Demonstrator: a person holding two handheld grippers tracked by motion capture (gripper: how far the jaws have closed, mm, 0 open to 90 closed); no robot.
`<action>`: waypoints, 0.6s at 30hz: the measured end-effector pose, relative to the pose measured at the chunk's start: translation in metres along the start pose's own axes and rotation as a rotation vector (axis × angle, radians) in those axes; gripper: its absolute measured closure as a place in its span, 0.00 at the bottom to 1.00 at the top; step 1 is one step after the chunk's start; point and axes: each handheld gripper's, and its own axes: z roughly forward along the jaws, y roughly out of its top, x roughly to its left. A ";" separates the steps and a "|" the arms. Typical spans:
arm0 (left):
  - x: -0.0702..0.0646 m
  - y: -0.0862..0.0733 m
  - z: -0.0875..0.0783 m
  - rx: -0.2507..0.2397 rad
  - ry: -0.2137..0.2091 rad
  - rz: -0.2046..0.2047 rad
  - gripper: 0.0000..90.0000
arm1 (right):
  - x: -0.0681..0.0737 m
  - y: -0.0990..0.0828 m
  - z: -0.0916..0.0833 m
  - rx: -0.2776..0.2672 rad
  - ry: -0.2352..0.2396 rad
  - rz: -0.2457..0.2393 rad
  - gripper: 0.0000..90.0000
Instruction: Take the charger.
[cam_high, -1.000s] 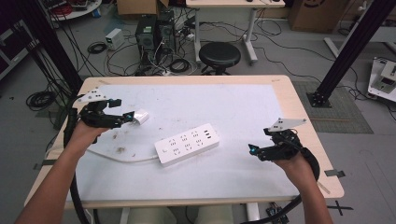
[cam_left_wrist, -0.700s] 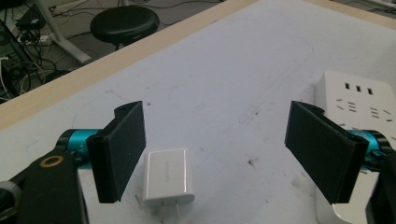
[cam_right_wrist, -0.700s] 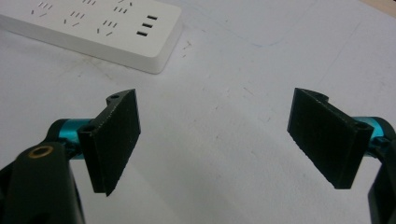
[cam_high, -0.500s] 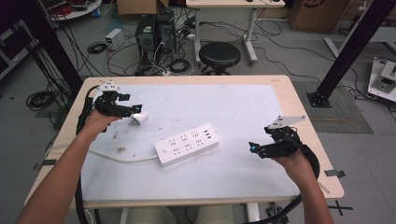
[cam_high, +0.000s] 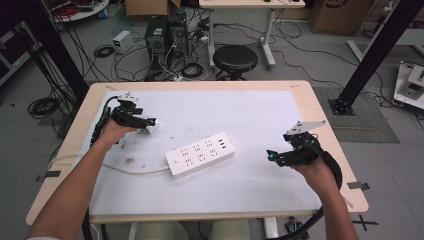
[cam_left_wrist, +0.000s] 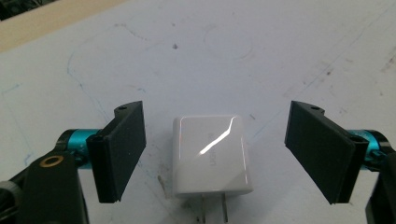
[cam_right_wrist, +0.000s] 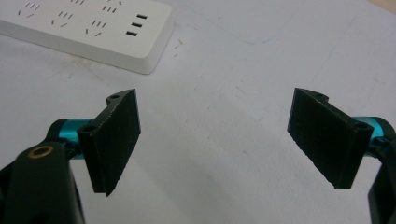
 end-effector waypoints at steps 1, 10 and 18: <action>0.000 0.000 0.002 0.007 0.003 0.002 0.23 | 0.000 0.000 0.000 0.001 0.001 0.001 0.19; 0.001 -0.006 0.015 0.060 0.018 -0.016 0.23 | 0.000 0.000 0.000 0.007 -0.001 0.002 0.19; 0.004 -0.012 0.019 0.091 0.022 -0.037 0.27 | 0.000 -0.003 -0.001 0.009 -0.002 0.004 0.19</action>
